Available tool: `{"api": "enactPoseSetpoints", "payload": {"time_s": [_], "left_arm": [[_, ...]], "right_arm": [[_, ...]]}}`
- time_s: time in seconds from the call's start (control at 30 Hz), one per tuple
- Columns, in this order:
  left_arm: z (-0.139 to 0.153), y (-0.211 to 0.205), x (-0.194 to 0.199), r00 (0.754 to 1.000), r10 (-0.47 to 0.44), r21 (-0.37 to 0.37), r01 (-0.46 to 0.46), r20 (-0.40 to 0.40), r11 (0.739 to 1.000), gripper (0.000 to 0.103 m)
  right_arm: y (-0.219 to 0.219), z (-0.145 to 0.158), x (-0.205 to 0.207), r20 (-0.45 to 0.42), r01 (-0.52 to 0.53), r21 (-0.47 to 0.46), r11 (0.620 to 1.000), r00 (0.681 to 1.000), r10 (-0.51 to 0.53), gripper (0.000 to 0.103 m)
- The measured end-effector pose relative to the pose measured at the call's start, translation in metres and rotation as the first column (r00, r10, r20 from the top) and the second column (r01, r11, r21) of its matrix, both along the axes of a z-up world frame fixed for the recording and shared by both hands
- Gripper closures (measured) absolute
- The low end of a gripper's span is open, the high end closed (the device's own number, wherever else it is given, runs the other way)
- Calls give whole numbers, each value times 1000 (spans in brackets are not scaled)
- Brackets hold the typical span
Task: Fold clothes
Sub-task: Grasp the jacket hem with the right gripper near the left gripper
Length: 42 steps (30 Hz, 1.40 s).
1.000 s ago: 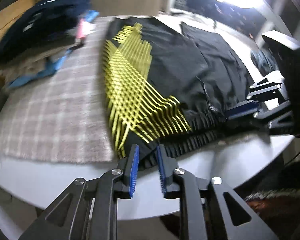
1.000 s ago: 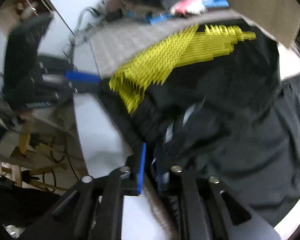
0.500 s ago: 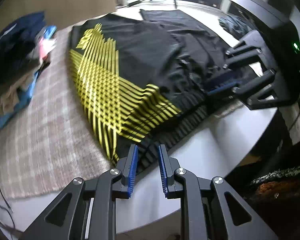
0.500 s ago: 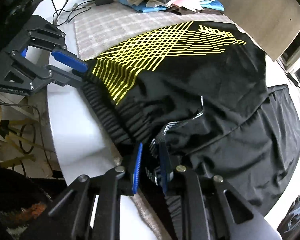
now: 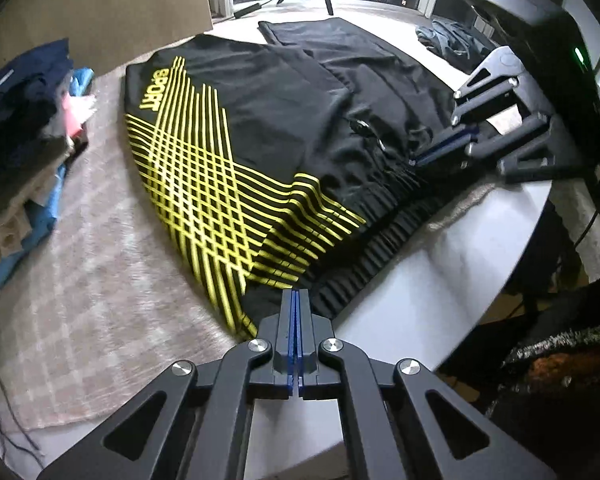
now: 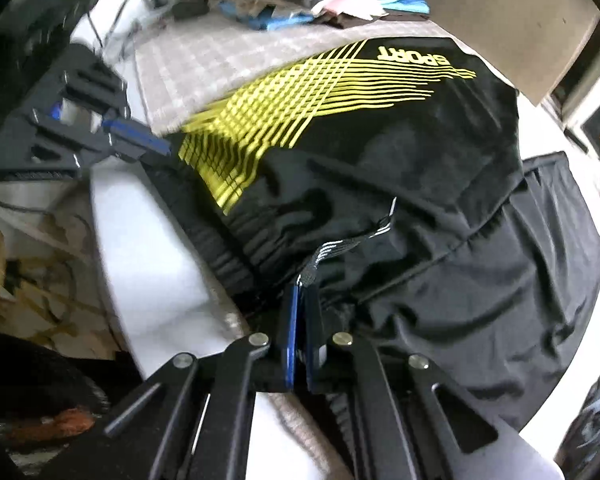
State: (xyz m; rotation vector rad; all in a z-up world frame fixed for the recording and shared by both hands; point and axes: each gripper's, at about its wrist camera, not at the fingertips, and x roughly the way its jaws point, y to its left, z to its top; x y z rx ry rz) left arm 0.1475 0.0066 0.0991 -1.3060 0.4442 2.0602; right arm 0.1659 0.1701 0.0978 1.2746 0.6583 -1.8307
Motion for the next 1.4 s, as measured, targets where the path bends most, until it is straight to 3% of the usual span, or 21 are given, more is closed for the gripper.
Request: {"api": "enactPoseSetpoints", "payload": {"time_s": [0.17, 0.27, 0.4, 0.57, 0.6, 0.7, 0.83, 0.93, 1.07, 1.13, 1.23, 1.4], "left_arm": [[6, 0, 4, 999, -39, 2, 39, -15, 999, 101], [-4, 13, 3, 996, -84, -59, 82, -33, 995, 86], [-17, 18, 0, 993, -112, -102, 109, -25, 989, 85], [-20, 16, -5, 992, -125, -77, 124, -17, 989, 85], [-21, 14, -8, 993, -118, -59, 118, -3, 991, 89], [-19, 6, -16, 995, -93, -30, 94, 33, 995, 103], [-10, 0, -10, 993, -112, -23, 113, 28, 993, 103], [-4, -2, -5, 992, -126, -16, 126, 14, 992, 103], [-10, 8, -2, 984, -176, -69, 175, -6, 982, 93], [-14, 13, -3, 981, -195, -88, 193, -14, 977, 81], [-17, 17, -1, 978, -210, -91, 208, -11, 974, 74], [-17, 12, -10, 984, -174, -32, 175, 41, 984, 73]], "right_arm": [[-11, 13, 9, -9, -31, -39, 999, 999, 31, 95], [-36, 6, 22, -43, -78, -17, 997, 996, 77, 84], [-63, -19, 19, -65, -109, 48, 993, 992, 112, 84], [-61, -28, 24, -80, -143, 71, 987, 986, 148, 82], [-59, -28, 21, -54, -134, 61, 989, 989, 137, 83], [-53, -28, 7, 10, -98, 39, 994, 995, 97, 100], [-45, -22, -1, 79, -78, -6, 997, 994, 78, 101], [-43, -16, 3, 75, -91, -30, 995, 993, 93, 100], [-51, -21, 17, 26, -136, -16, 991, 990, 137, 92], [-60, -27, 21, 12, -154, -4, 988, 988, 154, 84], [-72, -35, 21, -25, -186, 30, 982, 982, 186, 73], [-77, -43, 24, -23, -219, 55, 974, 975, 221, 70]]}}
